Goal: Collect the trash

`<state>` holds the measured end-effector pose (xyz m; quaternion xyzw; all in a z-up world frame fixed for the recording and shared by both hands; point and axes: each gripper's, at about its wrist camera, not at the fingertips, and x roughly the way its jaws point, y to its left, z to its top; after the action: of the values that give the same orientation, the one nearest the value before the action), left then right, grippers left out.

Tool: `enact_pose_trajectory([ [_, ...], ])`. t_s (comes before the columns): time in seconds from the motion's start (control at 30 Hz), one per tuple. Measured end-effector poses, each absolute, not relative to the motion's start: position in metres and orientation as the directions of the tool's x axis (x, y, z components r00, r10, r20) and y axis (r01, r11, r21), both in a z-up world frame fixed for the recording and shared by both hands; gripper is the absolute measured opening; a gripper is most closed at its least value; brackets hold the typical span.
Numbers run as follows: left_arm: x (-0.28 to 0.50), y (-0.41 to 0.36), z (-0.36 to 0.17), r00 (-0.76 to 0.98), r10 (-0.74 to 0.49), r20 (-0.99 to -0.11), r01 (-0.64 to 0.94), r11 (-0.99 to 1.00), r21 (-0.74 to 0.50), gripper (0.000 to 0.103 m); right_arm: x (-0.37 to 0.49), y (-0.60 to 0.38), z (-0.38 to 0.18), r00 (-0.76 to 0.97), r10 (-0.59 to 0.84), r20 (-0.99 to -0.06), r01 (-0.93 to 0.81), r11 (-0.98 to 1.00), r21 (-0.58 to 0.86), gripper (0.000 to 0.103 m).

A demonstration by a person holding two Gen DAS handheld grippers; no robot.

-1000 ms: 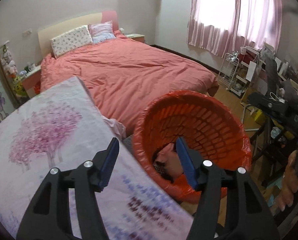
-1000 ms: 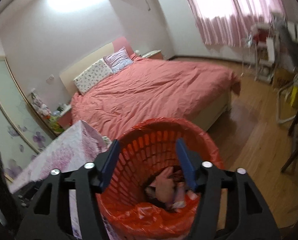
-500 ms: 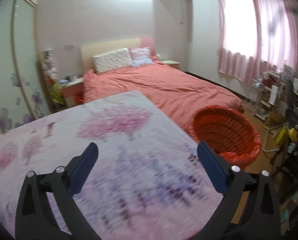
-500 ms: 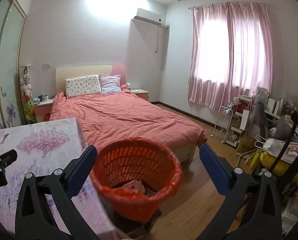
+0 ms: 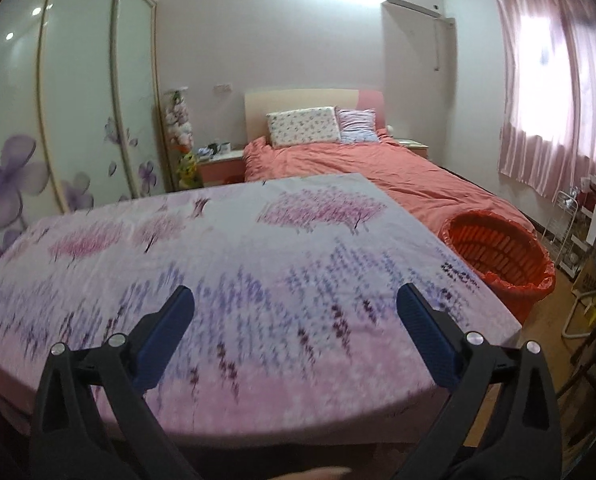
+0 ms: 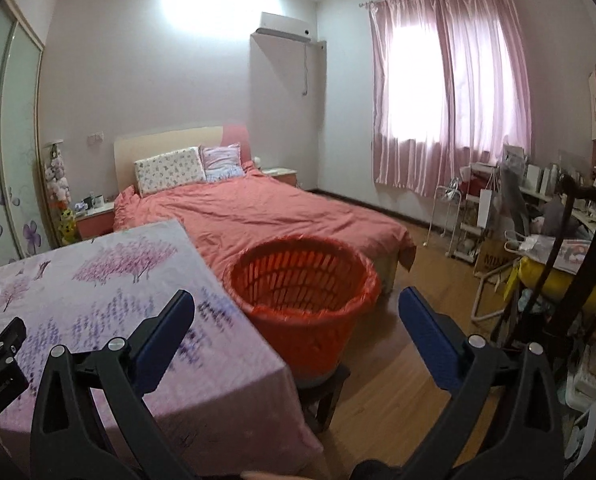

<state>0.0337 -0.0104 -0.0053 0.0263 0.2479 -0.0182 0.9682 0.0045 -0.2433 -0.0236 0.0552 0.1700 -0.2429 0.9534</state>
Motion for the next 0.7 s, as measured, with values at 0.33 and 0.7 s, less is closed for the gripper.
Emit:
enact_pose_trajectory([
  [0.33,0.030,0.007,-0.012,0.848,-0.023,-0.529,0.012,1.000,-0.024,0.099,0.003,-0.218,-0.035,0.789,-0.459,-0.408,0.490,0.871,-0.032,0.101],
  [0.7,0.028,0.005,-0.013,0.842,-0.015,-0.539,0.003,1.000,-0.024,0.099,0.004,-0.218,-0.041,0.769,-0.438,-0.466,0.486,0.874,-0.018,0.101],
])
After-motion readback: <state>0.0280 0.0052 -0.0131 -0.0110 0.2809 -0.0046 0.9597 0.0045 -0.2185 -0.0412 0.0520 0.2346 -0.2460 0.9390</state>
